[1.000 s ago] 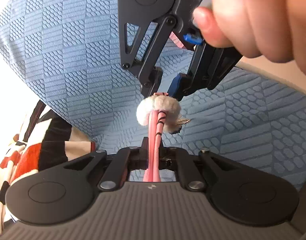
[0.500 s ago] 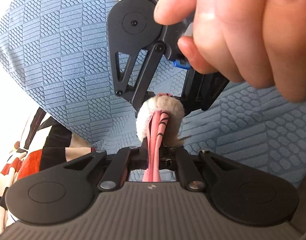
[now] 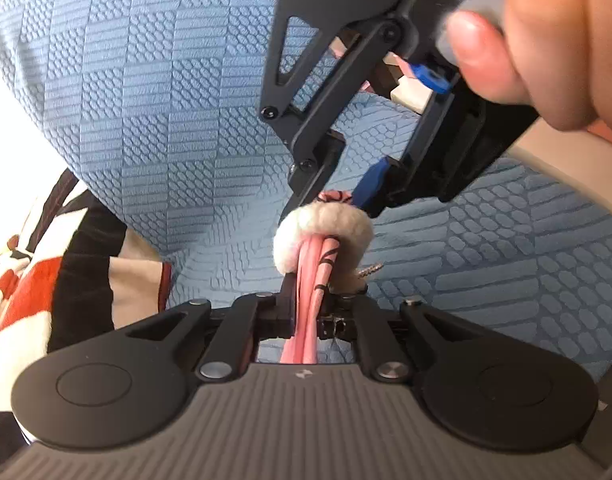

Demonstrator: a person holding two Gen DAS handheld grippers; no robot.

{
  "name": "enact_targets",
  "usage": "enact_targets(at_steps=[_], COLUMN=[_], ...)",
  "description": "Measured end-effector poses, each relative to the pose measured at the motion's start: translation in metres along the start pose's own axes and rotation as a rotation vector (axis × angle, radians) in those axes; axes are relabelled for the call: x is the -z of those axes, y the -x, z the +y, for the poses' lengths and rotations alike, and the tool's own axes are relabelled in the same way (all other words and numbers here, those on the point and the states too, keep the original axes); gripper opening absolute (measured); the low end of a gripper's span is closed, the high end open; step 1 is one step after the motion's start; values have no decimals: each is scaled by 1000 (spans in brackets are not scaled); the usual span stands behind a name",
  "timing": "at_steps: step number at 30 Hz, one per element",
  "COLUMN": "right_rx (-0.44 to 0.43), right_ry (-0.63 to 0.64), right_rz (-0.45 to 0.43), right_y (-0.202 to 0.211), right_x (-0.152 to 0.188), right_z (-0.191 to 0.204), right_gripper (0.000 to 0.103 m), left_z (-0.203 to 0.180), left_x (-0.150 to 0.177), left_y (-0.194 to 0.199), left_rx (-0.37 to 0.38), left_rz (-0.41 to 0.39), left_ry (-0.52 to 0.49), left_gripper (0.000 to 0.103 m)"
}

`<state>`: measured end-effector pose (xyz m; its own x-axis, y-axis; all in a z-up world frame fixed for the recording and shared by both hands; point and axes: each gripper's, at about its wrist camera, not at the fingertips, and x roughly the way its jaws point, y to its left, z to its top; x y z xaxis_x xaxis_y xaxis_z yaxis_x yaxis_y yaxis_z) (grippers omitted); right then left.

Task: Organize objects
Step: 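Work the hair tie further along the strip with the right gripper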

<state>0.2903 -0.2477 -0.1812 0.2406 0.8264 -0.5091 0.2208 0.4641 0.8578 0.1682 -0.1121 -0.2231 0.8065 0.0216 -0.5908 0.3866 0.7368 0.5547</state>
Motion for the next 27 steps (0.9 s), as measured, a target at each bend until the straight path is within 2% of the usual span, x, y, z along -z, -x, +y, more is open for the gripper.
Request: enact_targets(at_steps=[5, 10, 13, 21, 26, 27], right_rx=[1, 26, 47, 127, 147, 150], right_ry=[28, 35, 40, 95, 92, 94], right_rz=[27, -8, -46, -198, -257, -263], right_y=[-7, -4, 2, 29, 40, 41], right_x=[4, 4, 1, -15, -24, -23], right_z=[6, 8, 8, 14, 12, 13], right_gripper=[24, 20, 20, 20, 20, 20], left_z=[1, 1, 5, 2, 2, 3], left_x=[1, 1, 1, 2, 2, 2], left_y=[-3, -4, -5, -1, 5, 6], left_rx=[-4, 3, 35, 87, 132, 142], left_rz=[11, 13, 23, 27, 19, 16], left_ry=[19, 27, 63, 60, 78, 83], left_gripper=[10, 15, 22, 29, 27, 22])
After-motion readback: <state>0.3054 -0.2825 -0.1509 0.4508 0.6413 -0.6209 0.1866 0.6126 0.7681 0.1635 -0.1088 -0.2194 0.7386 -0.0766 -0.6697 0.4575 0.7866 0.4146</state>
